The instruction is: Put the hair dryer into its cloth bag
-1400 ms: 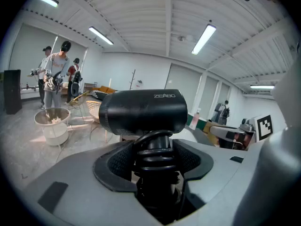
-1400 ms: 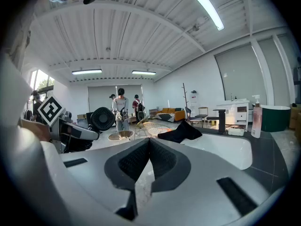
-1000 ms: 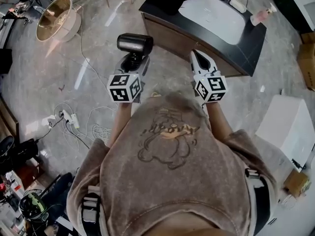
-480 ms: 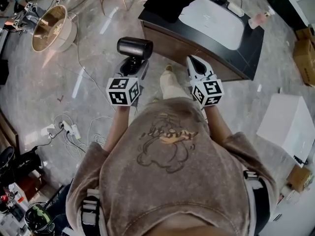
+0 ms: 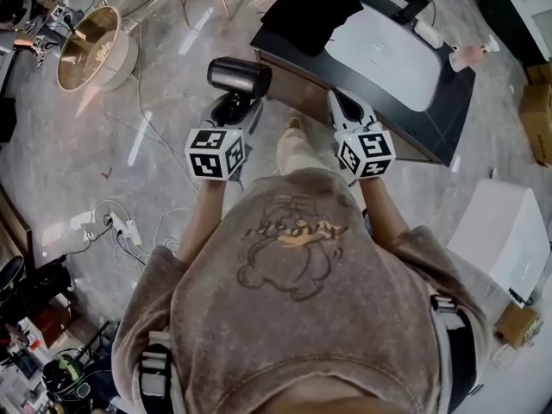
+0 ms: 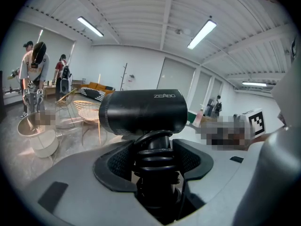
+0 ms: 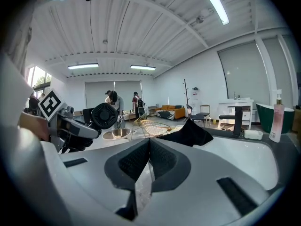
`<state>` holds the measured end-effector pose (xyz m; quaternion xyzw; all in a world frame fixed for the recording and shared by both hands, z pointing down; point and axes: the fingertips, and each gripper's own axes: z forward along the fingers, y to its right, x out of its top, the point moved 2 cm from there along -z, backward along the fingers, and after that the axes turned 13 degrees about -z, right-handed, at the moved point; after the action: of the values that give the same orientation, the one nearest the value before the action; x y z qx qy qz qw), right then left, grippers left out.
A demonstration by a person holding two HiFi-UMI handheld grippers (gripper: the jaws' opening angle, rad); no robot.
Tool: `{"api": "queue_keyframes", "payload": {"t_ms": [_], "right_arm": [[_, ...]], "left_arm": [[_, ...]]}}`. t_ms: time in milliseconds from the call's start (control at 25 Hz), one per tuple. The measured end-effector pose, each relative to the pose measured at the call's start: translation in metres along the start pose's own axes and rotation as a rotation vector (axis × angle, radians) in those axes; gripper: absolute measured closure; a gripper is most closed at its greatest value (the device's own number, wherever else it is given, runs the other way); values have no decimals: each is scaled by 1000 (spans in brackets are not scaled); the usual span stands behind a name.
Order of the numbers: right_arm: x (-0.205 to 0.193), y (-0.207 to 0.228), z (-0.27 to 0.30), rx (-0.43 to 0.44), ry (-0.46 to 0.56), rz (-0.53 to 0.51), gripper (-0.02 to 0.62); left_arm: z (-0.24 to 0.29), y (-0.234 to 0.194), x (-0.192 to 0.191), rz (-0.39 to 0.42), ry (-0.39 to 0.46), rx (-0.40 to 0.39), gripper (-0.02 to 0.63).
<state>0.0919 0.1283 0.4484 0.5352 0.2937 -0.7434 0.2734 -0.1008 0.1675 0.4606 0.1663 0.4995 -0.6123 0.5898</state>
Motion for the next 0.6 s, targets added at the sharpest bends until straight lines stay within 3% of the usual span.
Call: {"api": "queue_keyframes", "payload": {"t_ms": [600], "right_arm": [[32, 115, 125, 82, 1, -14, 595]], "left_arm": [[119, -25, 105, -23, -2, 45, 348]]}}
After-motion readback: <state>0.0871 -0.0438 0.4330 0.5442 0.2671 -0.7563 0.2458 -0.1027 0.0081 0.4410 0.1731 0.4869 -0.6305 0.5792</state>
